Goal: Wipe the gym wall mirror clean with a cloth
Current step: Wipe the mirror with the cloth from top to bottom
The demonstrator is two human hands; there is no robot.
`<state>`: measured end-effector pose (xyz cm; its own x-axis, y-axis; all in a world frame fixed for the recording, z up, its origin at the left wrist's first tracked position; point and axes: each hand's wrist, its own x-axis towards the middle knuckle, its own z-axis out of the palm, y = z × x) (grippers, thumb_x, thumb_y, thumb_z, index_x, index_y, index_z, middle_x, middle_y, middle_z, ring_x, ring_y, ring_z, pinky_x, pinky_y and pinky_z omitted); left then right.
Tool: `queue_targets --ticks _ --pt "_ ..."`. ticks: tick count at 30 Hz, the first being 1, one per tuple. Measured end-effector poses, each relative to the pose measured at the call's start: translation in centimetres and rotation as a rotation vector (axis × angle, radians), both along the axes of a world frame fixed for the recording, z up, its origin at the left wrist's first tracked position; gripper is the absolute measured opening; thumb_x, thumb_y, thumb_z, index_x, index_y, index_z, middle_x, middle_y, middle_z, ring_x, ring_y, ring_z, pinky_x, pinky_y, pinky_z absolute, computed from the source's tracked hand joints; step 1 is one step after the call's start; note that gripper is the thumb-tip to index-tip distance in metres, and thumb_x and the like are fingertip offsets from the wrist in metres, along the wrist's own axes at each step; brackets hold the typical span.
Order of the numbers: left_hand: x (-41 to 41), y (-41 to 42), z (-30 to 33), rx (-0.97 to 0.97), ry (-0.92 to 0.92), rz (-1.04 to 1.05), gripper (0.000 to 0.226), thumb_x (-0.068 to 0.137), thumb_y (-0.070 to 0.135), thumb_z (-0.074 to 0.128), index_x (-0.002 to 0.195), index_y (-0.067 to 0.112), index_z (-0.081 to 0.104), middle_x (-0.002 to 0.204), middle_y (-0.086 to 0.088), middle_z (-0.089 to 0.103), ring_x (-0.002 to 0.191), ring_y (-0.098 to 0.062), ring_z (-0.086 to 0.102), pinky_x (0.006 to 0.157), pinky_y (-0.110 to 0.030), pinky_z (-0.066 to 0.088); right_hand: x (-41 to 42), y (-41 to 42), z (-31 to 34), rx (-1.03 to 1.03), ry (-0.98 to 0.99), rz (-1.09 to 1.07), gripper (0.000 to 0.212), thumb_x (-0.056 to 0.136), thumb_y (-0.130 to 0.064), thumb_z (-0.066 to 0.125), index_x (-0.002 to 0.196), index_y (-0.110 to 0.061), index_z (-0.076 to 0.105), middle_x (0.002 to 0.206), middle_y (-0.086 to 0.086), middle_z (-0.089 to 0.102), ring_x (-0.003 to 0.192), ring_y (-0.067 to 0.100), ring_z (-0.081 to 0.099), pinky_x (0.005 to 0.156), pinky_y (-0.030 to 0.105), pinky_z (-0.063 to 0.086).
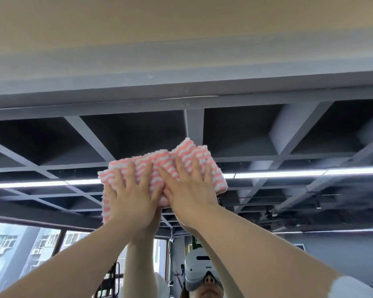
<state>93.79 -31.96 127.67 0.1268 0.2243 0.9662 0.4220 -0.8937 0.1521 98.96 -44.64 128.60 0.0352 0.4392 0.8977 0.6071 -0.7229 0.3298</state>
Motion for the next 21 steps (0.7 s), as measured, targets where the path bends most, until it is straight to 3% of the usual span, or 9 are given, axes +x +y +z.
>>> queue_targets --ticks 4,8,15,18,20,21 --pt "2.3 -4.4 0.6 0.064 0.022 -0.02 0.067 0.088 0.061 0.0 0.15 0.037 -0.009 0.16 -0.004 -0.011 0.145 -0.036 -0.01 0.115 -0.05 0.002 2.7 -4.2 0.1 0.028 -0.018 -0.052 0.065 0.102 -0.043 0.026 0.151 -0.031 -0.016 0.157 0.0 -0.027 0.143 0.034 -0.025 0.113 0.059 -0.013" --pt "5.6 -11.0 1.5 0.145 0.052 -0.023 0.06 0.098 0.055 0.01 0.15 0.035 -0.013 0.159 -0.004 -0.015 0.145 -0.034 -0.014 0.116 -0.049 -0.003 5.8 -10.7 0.3 0.078 0.019 -0.11 0.066 0.102 -0.044 0.024 0.149 -0.03 -0.02 0.155 0.001 -0.032 0.142 0.033 -0.027 0.114 0.059 -0.011" --pt "11.6 -22.9 1.2 0.258 0.107 -0.113 0.059 0.099 0.051 0.008 0.149 0.032 -0.015 0.158 -0.004 -0.021 0.144 -0.03 -0.021 0.114 -0.046 -0.013 11.2 -22.4 -1.3 0.194 0.131 -0.173 0.062 0.101 -0.048 0.013 0.147 -0.03 -0.025 0.155 -0.003 -0.032 0.143 0.027 -0.028 0.116 0.053 -0.012" --pt "13.7 -26.9 0.4 0.308 0.133 -0.135 0.059 0.099 0.051 0.007 0.149 0.031 -0.016 0.157 -0.005 -0.022 0.143 -0.03 -0.023 0.114 -0.045 -0.015 13.3 -26.6 -2.7 0.237 0.126 -0.17 0.068 0.082 -0.062 -0.02 0.143 -0.034 -0.028 0.153 -0.007 -0.032 0.137 0.019 -0.034 0.113 0.045 -0.018" --pt "15.0 -29.0 -0.2 0.363 0.162 -0.141 0.059 0.098 0.052 0.003 0.147 0.03 -0.02 0.157 -0.005 -0.024 0.143 -0.03 -0.025 0.113 -0.044 -0.018 14.6 -29.0 -3.7 0.273 0.148 -0.197 0.081 0.058 -0.069 -0.043 0.133 -0.039 -0.033 0.157 -0.005 -0.024 0.142 0.022 -0.028 0.114 0.043 -0.016" --pt "15.4 -29.8 -0.4 0.396 0.175 -0.136 0.058 0.096 0.053 0.0 0.145 0.031 -0.022 0.157 -0.005 -0.025 0.143 -0.03 -0.025 0.111 -0.043 -0.021 15.0 -29.8 -4.1 0.306 0.177 -0.215 0.082 0.052 -0.072 -0.046 0.128 -0.043 -0.036 0.158 -0.004 -0.022 0.144 0.026 -0.023 0.115 0.045 -0.013"
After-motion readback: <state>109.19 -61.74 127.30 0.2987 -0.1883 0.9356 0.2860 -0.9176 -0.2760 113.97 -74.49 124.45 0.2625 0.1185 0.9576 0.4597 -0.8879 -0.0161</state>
